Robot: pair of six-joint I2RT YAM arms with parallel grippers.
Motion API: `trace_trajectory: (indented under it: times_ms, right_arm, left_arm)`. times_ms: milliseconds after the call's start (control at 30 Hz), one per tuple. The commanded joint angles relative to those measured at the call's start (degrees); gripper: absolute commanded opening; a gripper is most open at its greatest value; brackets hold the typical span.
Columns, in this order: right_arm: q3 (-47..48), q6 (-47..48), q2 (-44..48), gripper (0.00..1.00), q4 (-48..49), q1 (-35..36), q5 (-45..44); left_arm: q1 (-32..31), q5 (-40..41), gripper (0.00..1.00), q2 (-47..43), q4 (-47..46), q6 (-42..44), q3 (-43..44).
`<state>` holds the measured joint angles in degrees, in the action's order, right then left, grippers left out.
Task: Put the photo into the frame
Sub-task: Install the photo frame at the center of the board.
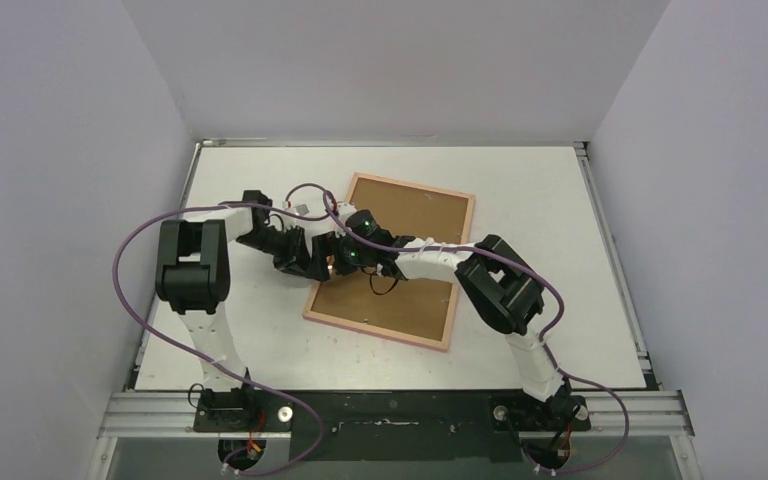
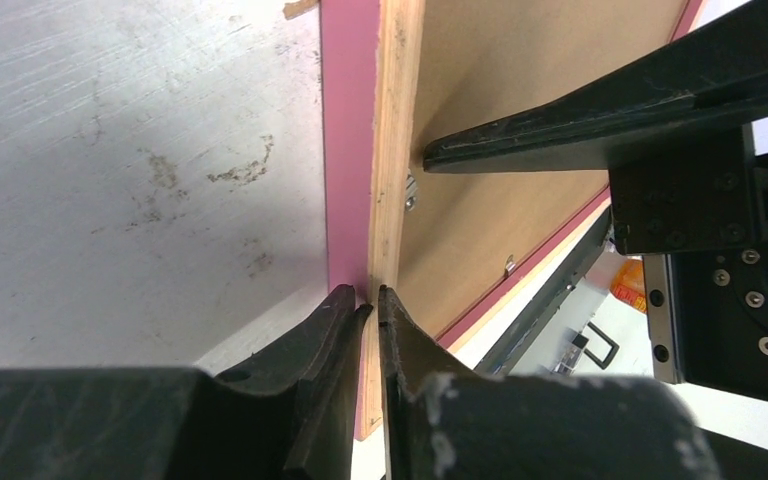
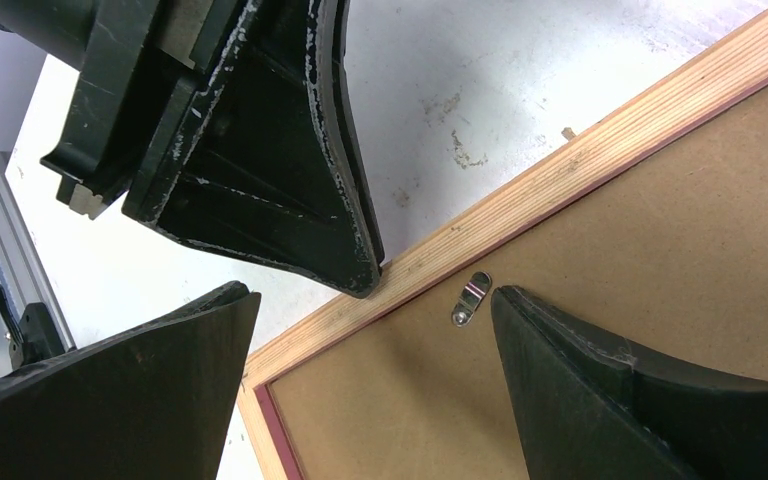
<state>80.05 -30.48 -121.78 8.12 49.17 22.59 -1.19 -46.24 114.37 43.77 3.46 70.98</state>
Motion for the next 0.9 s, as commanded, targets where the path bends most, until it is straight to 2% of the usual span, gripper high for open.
trace_trajectory:
  times_ms: [0,400,867]
  right_arm:
    - [0.6,-0.4,-0.8,0.90,4.3,0.2,1.2]
    - [-2.3,-1.9,-0.6,0.90,8.3,0.8,3.1]
    - [-7.5,-8.8,1.9,0.90,15.8,0.8,4.7]
  left_arm:
    - [-0.1,1.0,0.11,0.8,-1.0,0.6,-0.1]
    - [-0.1,2.2,0.09,2.2,-2.0,0.1,-0.4]
    - [-0.3,3.9,0.08,2.0,-2.8,-0.3,-0.9]
